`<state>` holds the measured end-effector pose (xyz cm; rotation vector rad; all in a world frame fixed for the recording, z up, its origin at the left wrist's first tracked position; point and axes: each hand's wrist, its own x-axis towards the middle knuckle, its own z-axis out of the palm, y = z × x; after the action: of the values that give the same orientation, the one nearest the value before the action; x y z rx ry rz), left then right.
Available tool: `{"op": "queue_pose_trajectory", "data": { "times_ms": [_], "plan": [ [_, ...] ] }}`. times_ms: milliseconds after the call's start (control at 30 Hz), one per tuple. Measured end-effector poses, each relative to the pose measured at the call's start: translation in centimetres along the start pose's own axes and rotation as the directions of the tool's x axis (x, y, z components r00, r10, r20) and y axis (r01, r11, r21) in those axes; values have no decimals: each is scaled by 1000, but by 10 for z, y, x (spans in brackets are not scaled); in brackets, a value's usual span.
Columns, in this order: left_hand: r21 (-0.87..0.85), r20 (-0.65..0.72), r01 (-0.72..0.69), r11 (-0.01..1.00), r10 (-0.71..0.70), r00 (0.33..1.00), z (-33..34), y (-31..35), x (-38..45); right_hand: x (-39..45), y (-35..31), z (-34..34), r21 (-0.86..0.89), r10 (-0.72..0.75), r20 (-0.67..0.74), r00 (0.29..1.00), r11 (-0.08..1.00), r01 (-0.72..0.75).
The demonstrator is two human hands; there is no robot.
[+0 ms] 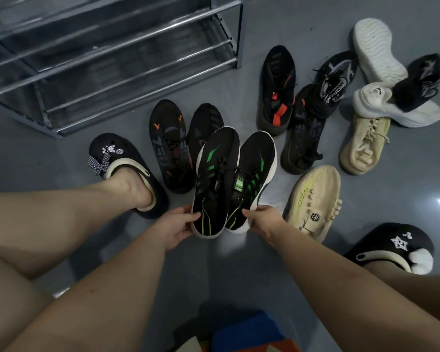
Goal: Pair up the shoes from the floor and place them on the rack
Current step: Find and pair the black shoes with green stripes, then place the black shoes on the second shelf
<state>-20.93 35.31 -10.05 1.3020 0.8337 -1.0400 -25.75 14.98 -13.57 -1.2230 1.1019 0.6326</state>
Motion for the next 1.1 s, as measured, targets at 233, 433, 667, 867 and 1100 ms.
{"op": "queue_pose_trajectory", "data": {
  "times_ms": [233, 433, 667, 867, 1100],
  "plan": [
    [-14, 4, -30, 999, 30, 1000, 15, 5, -25, -32, -20, -18, -28, -108, -96, 989, 994, 106],
    [-32, 6, -67, 997, 67, 998, 26, 4, -52, -76, -34, -40, -98, -142, -189, 972, 987, 126],
    [-91, 17, -133, 987, 135, 991, 30, 23, -89, -130, -56, -44, 17, -238, -159, 958, 970, 244],
    [-103, 28, -238, 966, 242, 970, 17, 64, -128, -185, -103, -37, 15, -415, -87, 906, 909, 418],
    [25, 53, -409, 912, 407, 912, -33, 122, -188, -232, -164, -5, 10, -541, 22, 841, 841, 541]
  ]
}}
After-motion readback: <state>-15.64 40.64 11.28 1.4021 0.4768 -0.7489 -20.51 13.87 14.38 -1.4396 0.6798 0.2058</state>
